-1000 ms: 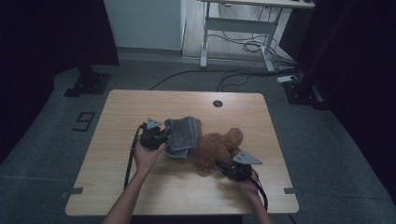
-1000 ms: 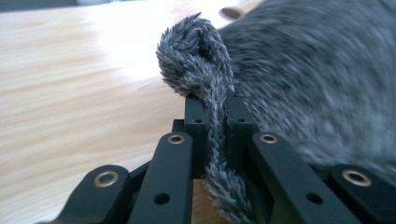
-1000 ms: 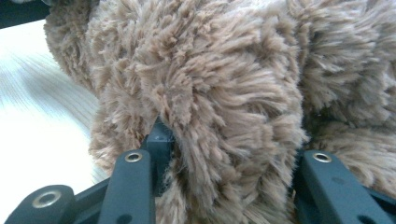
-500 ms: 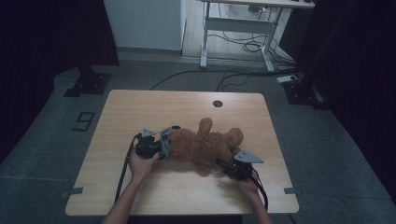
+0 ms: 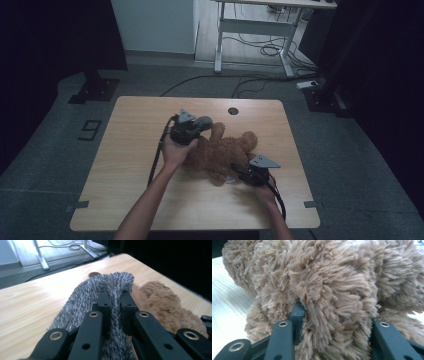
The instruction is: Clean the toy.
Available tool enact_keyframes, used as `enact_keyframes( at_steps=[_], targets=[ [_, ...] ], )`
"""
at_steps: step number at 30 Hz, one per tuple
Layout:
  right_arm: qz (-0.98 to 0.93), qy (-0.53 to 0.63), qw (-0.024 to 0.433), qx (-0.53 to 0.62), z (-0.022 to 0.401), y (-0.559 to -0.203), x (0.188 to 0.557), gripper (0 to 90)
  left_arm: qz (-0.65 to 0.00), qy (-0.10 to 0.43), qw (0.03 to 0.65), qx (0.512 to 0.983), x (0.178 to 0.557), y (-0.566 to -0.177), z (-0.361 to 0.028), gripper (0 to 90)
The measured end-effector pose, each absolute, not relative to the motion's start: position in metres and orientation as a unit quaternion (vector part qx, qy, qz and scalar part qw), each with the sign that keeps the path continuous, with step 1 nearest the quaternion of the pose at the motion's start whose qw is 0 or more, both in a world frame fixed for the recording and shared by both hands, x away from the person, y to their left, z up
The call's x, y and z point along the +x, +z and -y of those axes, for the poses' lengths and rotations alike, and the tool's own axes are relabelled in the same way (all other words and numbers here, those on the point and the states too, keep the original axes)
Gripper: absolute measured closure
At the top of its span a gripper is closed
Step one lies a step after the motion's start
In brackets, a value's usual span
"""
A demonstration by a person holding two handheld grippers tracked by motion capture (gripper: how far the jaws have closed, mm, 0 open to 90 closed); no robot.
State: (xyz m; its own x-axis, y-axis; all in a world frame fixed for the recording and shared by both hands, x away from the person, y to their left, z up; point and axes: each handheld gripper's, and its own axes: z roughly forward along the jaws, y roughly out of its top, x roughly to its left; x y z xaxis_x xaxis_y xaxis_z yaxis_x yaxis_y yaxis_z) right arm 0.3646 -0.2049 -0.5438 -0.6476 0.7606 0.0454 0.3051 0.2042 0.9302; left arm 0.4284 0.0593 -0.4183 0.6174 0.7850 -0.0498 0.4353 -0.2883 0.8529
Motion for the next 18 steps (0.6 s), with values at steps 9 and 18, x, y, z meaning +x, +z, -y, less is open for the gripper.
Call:
enact_keyframes(
  at_steps=[9,18],
  targets=[
    [-0.746,0.519,0.218,0.356,0.203,-0.544,0.36,52.9,-0.386,0.222,0.351,0.824,0.431,-0.462,-0.039,82.2],
    [-0.757,0.511,0.216,0.346,0.203,-0.546,0.348,52.2,-0.411,0.206,0.369,0.808,0.419,-0.455,-0.073,82.4]
  ],
)
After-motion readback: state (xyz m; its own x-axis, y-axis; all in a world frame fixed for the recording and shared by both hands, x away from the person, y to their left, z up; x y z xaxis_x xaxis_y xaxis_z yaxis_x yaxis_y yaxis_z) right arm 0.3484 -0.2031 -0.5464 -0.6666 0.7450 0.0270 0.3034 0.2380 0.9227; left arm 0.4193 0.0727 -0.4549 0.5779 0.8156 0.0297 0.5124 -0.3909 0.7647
